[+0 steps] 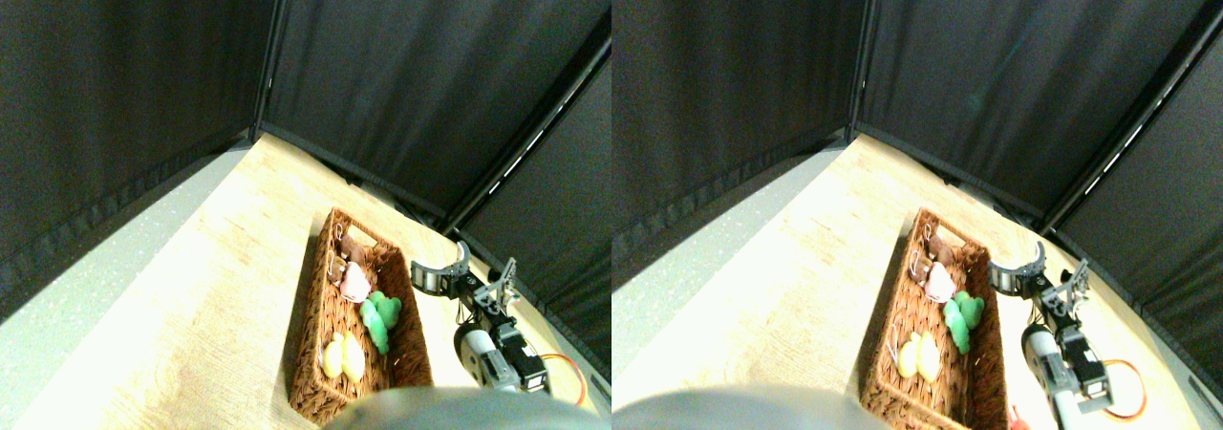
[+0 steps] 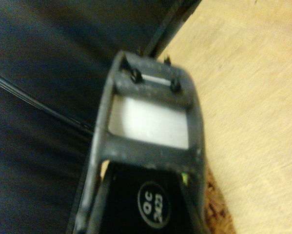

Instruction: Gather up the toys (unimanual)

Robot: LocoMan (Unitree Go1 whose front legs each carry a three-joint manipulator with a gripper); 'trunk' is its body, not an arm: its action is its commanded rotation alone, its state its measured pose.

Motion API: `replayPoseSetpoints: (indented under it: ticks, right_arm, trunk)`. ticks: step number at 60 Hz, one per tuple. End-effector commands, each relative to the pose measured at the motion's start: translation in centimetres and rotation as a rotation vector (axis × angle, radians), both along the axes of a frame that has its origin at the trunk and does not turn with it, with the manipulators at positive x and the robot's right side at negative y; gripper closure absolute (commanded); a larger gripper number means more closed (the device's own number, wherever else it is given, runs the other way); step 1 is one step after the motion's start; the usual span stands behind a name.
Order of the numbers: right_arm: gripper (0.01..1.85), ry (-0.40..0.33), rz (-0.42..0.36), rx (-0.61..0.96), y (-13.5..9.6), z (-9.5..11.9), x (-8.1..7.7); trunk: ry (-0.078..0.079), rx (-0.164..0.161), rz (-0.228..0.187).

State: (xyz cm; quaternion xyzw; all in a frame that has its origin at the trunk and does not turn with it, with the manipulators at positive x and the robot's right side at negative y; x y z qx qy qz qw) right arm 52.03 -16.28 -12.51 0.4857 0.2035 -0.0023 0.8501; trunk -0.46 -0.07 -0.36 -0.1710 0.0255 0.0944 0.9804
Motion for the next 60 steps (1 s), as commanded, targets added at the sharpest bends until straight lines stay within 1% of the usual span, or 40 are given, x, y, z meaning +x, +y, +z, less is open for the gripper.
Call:
replayPoseSetpoints:
  ticks: [1,2,6,7,8,9,11,15,16,19,20,22,25,26,28,30,32,33,34,35,36,37,38,40,41,43,45,48,51,55,60]
  right_arm:
    - [1.14,-0.056,-0.022,0.03,-2.2,0.4,0.2]
    - [1.14,-0.056,-0.022,0.03,-2.2,0.4,0.2]
    - [1.11,-0.068,-0.08,-0.034,-4.4,0.4,-0.4]
    - [1.11,-0.068,-0.08,-0.034,-4.4,0.4,-0.4]
    - [1.11,-0.074,-0.088,-0.04,-5.3,0.4,-0.7]
    - [1.11,-0.074,-0.088,-0.04,-5.3,0.4,-0.7]
    - [1.15,-0.086,-0.105,-0.032,-6.1,0.4,-1.2]
    - [1.14,-0.089,-0.138,-0.05,-7.0,0.4,-1.9]
    - [1.12,-0.097,-0.14,-0.055,-7.3,0.4,-2.2]
    - [1.15,-0.103,-0.177,-0.037,-8.0,0.2,-3.1]
    - [1.15,-0.103,-0.177,-0.037,-8.0,0.2,-3.1]
    - [1.17,-0.125,-0.171,-0.076,-8.5,0.0,-3.6]
    - [1.19,-0.125,-0.198,-0.09,-9.1,-0.3,-4.6]
    - [1.19,-0.125,-0.198,-0.09,-9.1,-0.3,-4.6]
    - [1.18,-0.126,-0.204,-0.106,-9.5,-0.5,-5.2]
    - [1.17,-0.118,-0.214,-0.084,-9.7,-0.9,-5.7]
    - [1.12,-0.108,-0.247,-0.067,-9.8,-1.2,-6.4]
    - [1.12,-0.108,-0.247,-0.067,-9.8,-1.2,-6.4]
    - [1.07,-0.109,-0.258,-0.061,-9.9,-1.3,-6.7]
    - [1.05,-0.117,-0.252,-0.075,-10.0,-1.5,-7.1]
    - [1.05,-0.124,-0.245,-0.089,-10.0,-1.7,-7.4]
    - [1.05,-0.108,-0.266,-0.068,-9.8,-1.8,-7.7]
    - [1.05,-0.108,-0.266,-0.068,-9.8,-1.8,-7.7]
    - [1.06,-0.103,-0.272,-0.049,-9.7,-2.1,-8.4]
    - [1.06,-0.091,-0.289,-0.019,-9.6,-2.2,-8.7]
    - [1.08,-0.075,-0.296,0.032,-9.5,-2.6,-9.3]
    - [1.08,-0.064,-0.304,0.032,-9.5,-2.7,-9.5]
    - [1.02,-0.047,-0.318,0.014,-9.3,-3.2,-10.3]
    - [0.96,-0.047,-0.32,-0.016,-9.1,-3.4,-10.8]
    - [1.0,-0.02,-0.321,0.012,-8.8,-3.8,-11.6]
    - [1.05,-0.015,-0.31,-0.002,-8.4,-4.1,-12.3]
  trunk:
    - [0.033,0.027,-0.046]
    - [0.034,0.029,-0.05]
    - [0.038,0.051,-0.084]
    - [0.039,0.055,-0.089]
    - [0.041,0.061,-0.098]
    - [0.043,0.067,-0.108]
    - [0.047,0.075,-0.123]
    - [0.052,0.09,-0.157]
    - [0.052,0.092,-0.161]
    - [0.053,0.105,-0.178]
    - [0.053,0.107,-0.181]
    - [0.054,0.113,-0.189]
    - [0.057,0.118,-0.198]
    - [0.057,0.12,-0.199]
    - [0.06,0.122,-0.205]
    - [0.062,0.126,-0.21]
    - [0.063,0.127,-0.213]
    - [0.065,0.127,-0.215]
    - [0.065,0.127,-0.215]
    - [0.066,0.128,-0.217]
    - [0.066,0.128,-0.217]
    - [0.066,0.128,-0.217]
    - [0.066,0.128,-0.217]
    - [0.066,0.128,-0.217]
    - [0.067,0.13,-0.223]
    - [0.068,0.13,-0.224]
    - [0.069,0.128,-0.226]
    - [0.07,0.125,-0.232]
    - [0.068,0.121,-0.231]
    - [0.069,0.118,-0.231]
    - [0.066,0.111,-0.23]
